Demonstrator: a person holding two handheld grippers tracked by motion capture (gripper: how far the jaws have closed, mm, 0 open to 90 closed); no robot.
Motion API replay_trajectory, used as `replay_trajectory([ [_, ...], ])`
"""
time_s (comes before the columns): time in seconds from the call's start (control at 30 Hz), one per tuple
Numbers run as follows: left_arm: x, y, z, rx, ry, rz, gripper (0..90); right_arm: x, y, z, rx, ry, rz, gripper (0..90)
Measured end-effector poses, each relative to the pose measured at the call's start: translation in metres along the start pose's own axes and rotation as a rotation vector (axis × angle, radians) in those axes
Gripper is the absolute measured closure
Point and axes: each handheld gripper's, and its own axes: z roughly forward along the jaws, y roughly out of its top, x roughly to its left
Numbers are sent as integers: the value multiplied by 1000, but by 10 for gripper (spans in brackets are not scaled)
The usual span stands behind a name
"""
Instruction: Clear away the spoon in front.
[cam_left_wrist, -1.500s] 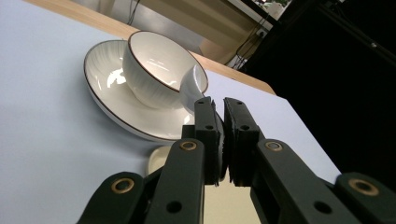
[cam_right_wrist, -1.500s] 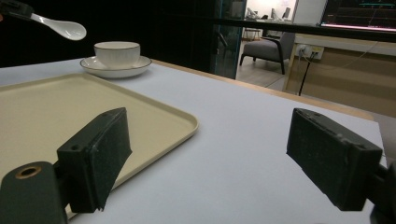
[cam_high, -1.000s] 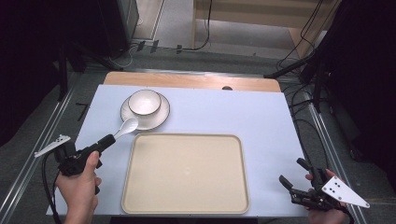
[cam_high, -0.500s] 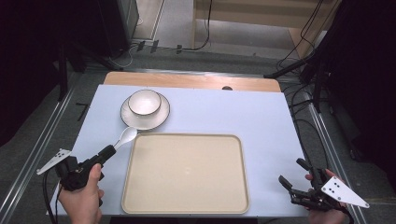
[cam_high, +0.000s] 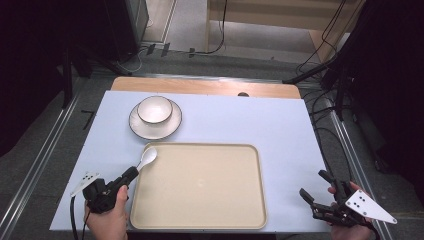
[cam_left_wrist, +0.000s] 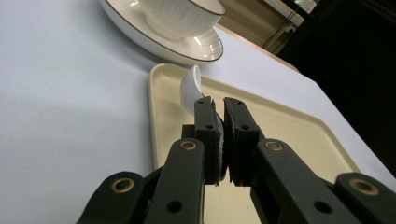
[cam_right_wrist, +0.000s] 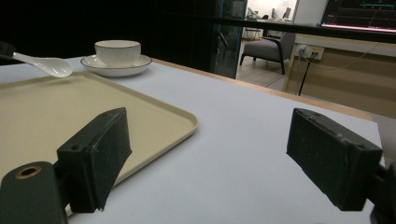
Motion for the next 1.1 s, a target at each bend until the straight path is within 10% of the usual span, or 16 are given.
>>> replay_trajectory([
  [1.1,-7,-31,9,148,9,63,854,2,0,1,8,2,-3,138],
])
